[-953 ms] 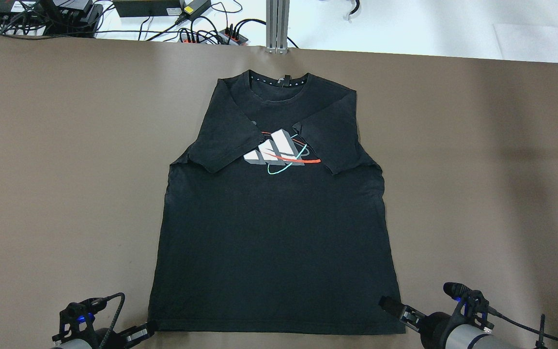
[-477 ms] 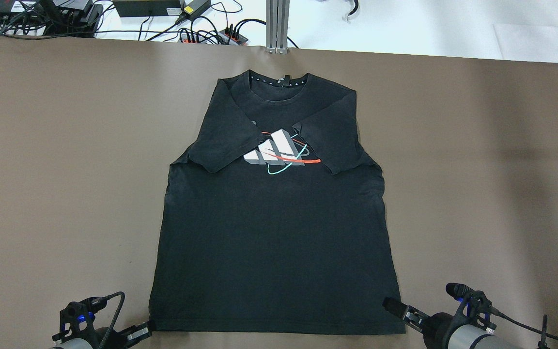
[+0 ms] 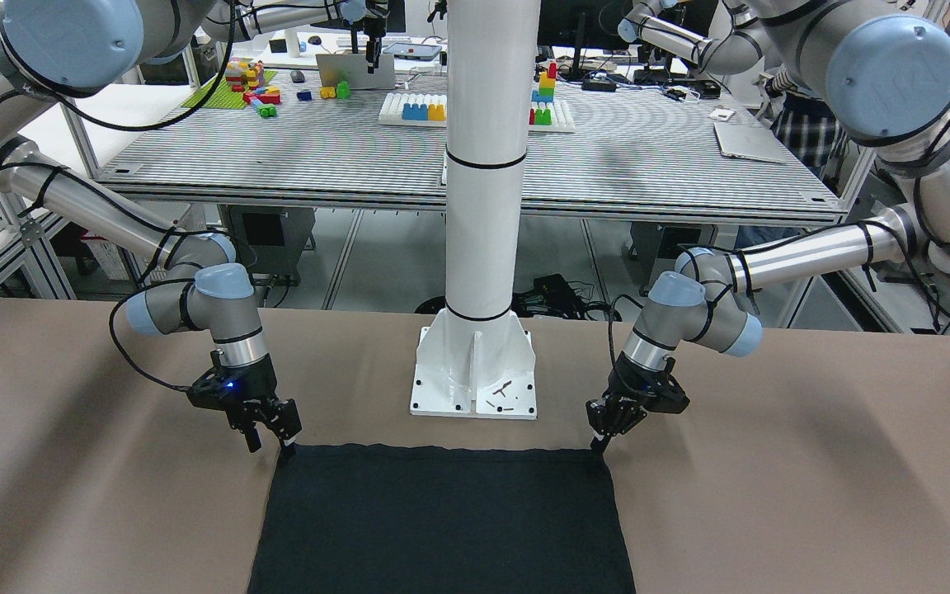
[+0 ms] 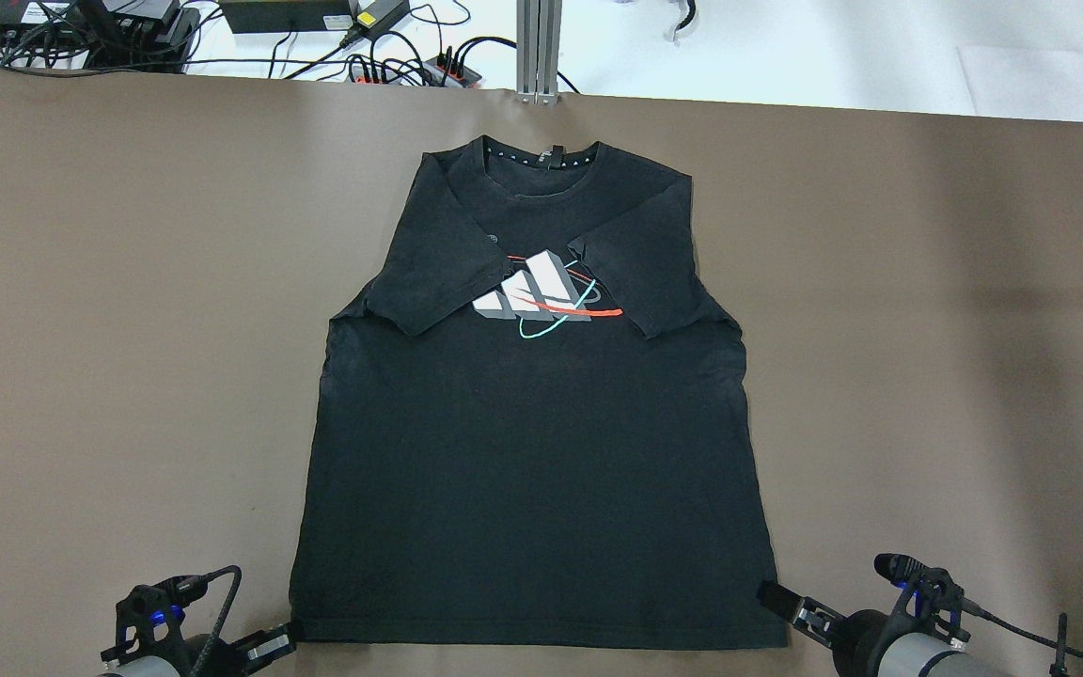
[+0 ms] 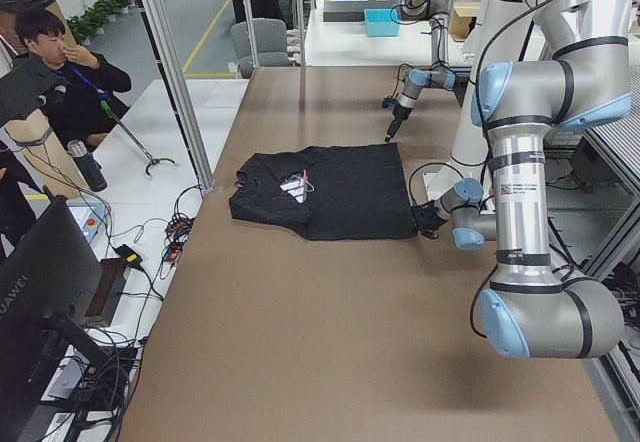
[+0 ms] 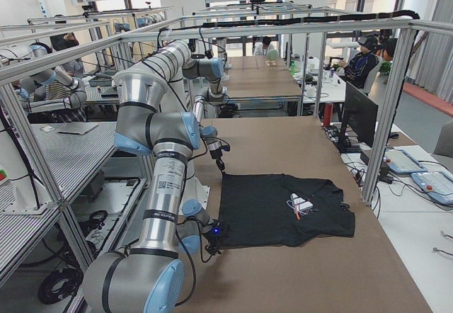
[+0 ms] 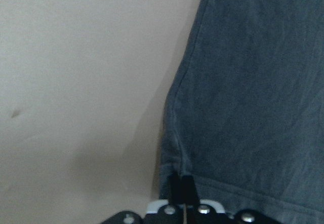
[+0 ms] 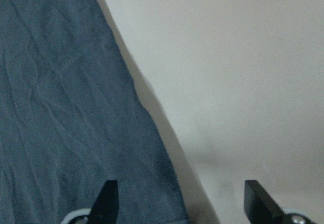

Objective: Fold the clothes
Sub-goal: 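Grasp the two hem corners nearest the robot with both grippers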

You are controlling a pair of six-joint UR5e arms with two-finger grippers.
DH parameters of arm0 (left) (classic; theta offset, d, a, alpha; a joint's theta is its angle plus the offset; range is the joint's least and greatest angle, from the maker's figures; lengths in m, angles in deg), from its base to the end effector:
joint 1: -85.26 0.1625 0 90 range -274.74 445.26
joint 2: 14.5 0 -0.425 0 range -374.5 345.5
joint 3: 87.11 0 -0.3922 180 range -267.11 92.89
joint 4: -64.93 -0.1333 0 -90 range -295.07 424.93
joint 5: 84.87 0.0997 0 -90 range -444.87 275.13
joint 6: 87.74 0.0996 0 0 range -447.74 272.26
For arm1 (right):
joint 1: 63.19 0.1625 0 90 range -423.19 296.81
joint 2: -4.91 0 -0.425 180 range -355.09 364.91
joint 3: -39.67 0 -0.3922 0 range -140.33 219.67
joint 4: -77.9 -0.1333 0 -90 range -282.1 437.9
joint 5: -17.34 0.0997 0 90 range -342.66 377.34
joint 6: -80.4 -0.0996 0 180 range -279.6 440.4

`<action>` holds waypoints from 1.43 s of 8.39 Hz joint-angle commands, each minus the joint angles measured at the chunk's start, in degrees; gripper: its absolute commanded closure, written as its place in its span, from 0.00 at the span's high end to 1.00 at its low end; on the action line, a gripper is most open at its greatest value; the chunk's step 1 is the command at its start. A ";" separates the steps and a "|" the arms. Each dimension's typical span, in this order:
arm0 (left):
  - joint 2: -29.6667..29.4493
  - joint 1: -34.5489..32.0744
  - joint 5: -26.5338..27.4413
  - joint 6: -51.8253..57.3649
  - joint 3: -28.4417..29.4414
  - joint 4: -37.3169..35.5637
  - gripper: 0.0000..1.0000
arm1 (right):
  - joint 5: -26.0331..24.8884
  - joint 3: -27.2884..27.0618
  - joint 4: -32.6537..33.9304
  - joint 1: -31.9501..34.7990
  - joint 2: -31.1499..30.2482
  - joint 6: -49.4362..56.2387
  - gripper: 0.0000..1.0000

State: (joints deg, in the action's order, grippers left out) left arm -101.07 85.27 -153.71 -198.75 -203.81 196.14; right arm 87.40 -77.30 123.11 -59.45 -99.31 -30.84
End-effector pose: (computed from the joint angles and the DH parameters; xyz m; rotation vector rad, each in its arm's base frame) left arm 0.4617 -0.1692 0.3818 0.1224 1.1669 -0.5317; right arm -0.3989 -0.1937 0.4540 0.1656 -1.0449 0.5698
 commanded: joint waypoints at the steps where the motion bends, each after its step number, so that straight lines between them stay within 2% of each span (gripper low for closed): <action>1: 0.00 -0.09 0.01 0.00 -0.02 0.01 0.00 | -3.52 0.07 -0.03 -3.21 0.24 -2.14 0.62; 2: 0.08 -0.09 0.10 0.00 -0.02 0.01 0.00 | -3.79 0.16 -0.03 -3.65 0.24 -2.22 0.53; 3: 0.09 -0.09 0.10 0.00 -0.02 0.01 0.00 | -3.79 0.07 0.05 -3.65 0.24 -2.23 0.38; 4: 0.09 -0.09 0.10 0.00 -0.10 0.01 0.00 | -3.79 0.07 0.05 -3.65 0.24 -2.23 0.16; 5: 0.17 -0.09 0.10 0.00 -0.11 0.01 0.00 | -3.88 0.16 0.05 -3.65 0.07 -1.96 0.00; 7: 0.61 -0.27 -0.07 0.00 -2.46 -0.07 0.00 | -4.14 -0.45 0.05 -3.48 0.06 -1.35 0.00; 9: 1.14 -1.40 -0.51 0.78 -6.50 -0.51 0.00 | -3.53 -5.35 1.53 -3.21 -0.20 3.19 0.00; 10: 1.40 -4.11 -3.82 1.75 -10.00 -3.99 0.00 | -3.18 -8.77 3.37 -2.78 -0.11 5.22 0.00; 11: -0.25 -9.88 -12.64 4.46 -15.52 -13.69 0.00 | 1.35 -13.94 7.57 0.01 0.32 8.73 0.00; 12: -5.66 -17.76 -21.17 7.96 -16.97 -21.61 0.00 | 9.57 -16.95 11.61 6.82 2.42 12.42 0.00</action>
State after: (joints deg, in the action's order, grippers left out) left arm -100.85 78.58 -161.54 -195.76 -215.63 187.73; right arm 86.75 -87.76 128.25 -60.63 -99.11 -24.44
